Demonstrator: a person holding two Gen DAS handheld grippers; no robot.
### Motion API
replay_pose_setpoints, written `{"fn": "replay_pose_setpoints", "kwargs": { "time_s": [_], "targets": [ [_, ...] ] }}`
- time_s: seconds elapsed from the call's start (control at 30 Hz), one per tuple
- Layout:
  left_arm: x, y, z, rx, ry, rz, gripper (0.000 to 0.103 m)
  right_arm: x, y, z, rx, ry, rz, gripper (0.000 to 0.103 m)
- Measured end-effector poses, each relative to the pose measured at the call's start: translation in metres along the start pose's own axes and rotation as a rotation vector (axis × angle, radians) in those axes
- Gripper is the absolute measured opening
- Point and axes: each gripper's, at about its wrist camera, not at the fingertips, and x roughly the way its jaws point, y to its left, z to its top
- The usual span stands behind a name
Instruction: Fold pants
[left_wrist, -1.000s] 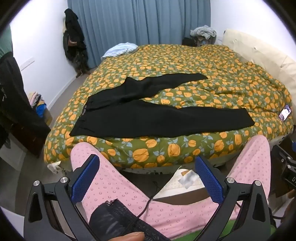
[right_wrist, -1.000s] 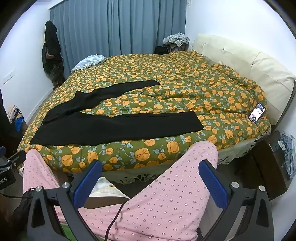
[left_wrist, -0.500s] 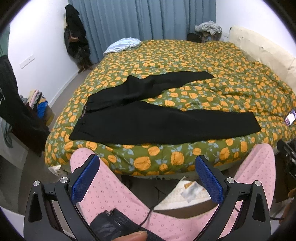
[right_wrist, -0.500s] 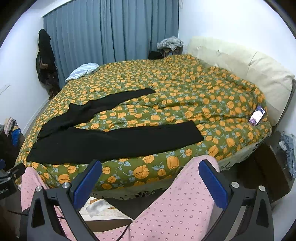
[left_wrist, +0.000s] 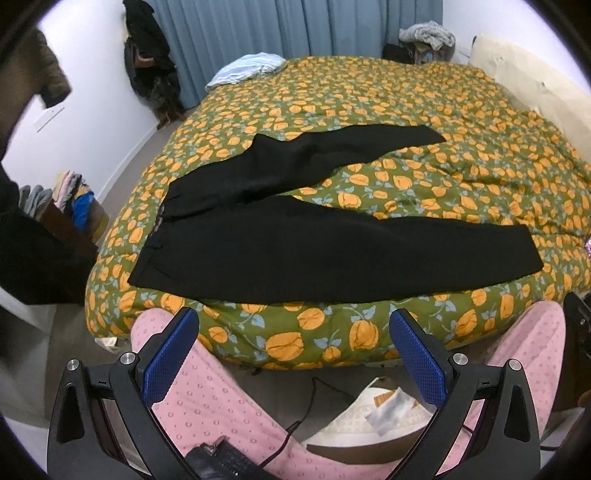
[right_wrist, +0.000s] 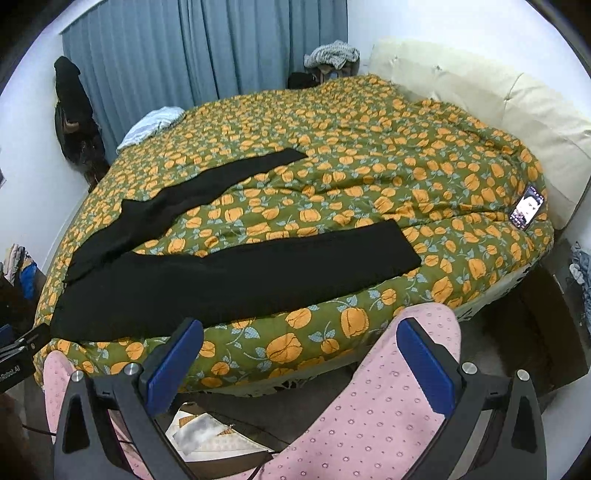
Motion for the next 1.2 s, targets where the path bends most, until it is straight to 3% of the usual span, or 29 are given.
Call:
{"fn": "replay_pose_setpoints", "kwargs": {
  "time_s": [0.6, 1.2],
  "targets": [
    [0.026, -0.002, 0.014, 0.0, -0.011, 0.042, 0.103, 0.033, 0.022, 0.02, -0.03, 0.039, 0.034, 0.103],
    [0.042, -0.008, 0.015, 0.018, 0.004, -0.026, 0.103, 0.051, 0.035, 0.022, -0.042, 0.069, 0.054, 0.103]
  ]
}}
